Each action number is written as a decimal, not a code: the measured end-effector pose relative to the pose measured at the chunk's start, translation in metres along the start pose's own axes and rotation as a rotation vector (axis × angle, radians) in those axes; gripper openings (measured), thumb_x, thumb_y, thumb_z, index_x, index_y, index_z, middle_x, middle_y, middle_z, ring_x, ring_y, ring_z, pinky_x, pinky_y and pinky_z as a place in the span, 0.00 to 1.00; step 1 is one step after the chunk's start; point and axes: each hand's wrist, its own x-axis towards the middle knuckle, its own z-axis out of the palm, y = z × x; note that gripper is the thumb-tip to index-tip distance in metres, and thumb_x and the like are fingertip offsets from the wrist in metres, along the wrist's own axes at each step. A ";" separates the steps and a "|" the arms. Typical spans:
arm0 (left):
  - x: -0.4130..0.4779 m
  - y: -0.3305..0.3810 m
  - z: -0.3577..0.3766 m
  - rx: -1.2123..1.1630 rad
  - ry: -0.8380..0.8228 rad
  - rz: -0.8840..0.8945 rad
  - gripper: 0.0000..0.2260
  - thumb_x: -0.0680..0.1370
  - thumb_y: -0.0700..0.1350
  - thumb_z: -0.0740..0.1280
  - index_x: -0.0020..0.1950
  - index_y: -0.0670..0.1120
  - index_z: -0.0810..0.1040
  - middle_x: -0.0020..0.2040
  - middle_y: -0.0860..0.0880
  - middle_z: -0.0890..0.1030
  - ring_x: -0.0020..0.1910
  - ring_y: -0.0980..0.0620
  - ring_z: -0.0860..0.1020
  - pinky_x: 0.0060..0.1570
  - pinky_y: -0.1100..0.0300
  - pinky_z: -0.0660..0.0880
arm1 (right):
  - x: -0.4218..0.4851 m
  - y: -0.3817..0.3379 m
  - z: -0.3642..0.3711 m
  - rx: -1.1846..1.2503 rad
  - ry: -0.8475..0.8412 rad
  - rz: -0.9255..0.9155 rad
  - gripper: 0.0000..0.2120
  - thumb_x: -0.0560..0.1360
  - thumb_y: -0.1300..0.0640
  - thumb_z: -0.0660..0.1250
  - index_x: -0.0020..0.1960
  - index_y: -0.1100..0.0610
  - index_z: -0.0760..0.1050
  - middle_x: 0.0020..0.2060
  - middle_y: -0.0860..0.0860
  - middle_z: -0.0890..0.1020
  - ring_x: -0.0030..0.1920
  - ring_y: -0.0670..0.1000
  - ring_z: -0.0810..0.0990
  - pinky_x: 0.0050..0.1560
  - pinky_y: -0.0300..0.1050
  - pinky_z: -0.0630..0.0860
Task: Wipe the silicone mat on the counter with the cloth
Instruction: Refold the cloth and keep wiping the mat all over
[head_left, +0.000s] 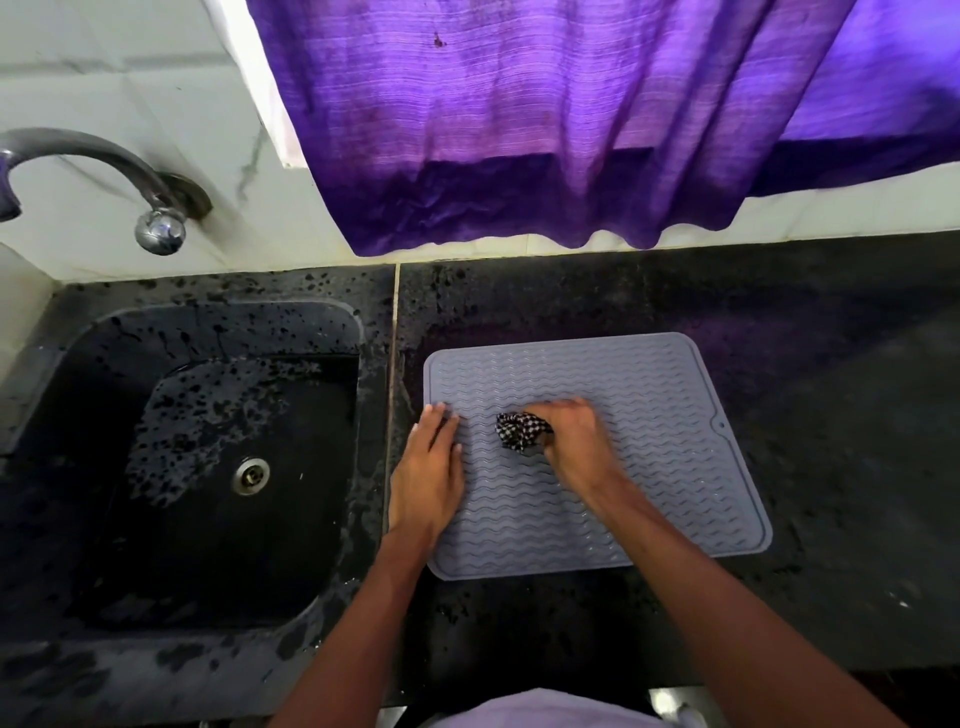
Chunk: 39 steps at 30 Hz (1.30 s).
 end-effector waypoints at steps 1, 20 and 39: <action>0.000 -0.001 -0.001 0.065 -0.006 0.021 0.21 0.83 0.48 0.55 0.72 0.40 0.75 0.76 0.44 0.69 0.77 0.45 0.65 0.74 0.49 0.65 | 0.001 -0.004 0.001 0.003 -0.008 -0.017 0.25 0.67 0.72 0.69 0.56 0.47 0.81 0.48 0.43 0.84 0.47 0.45 0.79 0.56 0.42 0.76; -0.001 -0.030 -0.029 0.266 -0.029 -0.039 0.22 0.83 0.48 0.51 0.72 0.43 0.75 0.75 0.42 0.71 0.78 0.44 0.63 0.78 0.45 0.56 | -0.006 -0.072 0.029 -0.205 -0.122 -0.072 0.26 0.72 0.63 0.70 0.67 0.46 0.73 0.60 0.47 0.79 0.60 0.52 0.70 0.60 0.49 0.66; -0.014 0.005 -0.004 -0.054 -0.060 -0.080 0.20 0.79 0.33 0.66 0.70 0.42 0.76 0.74 0.46 0.73 0.74 0.48 0.70 0.71 0.53 0.69 | -0.035 -0.049 0.017 -0.187 -0.139 -0.033 0.29 0.65 0.68 0.74 0.62 0.49 0.78 0.53 0.50 0.81 0.56 0.57 0.74 0.58 0.54 0.73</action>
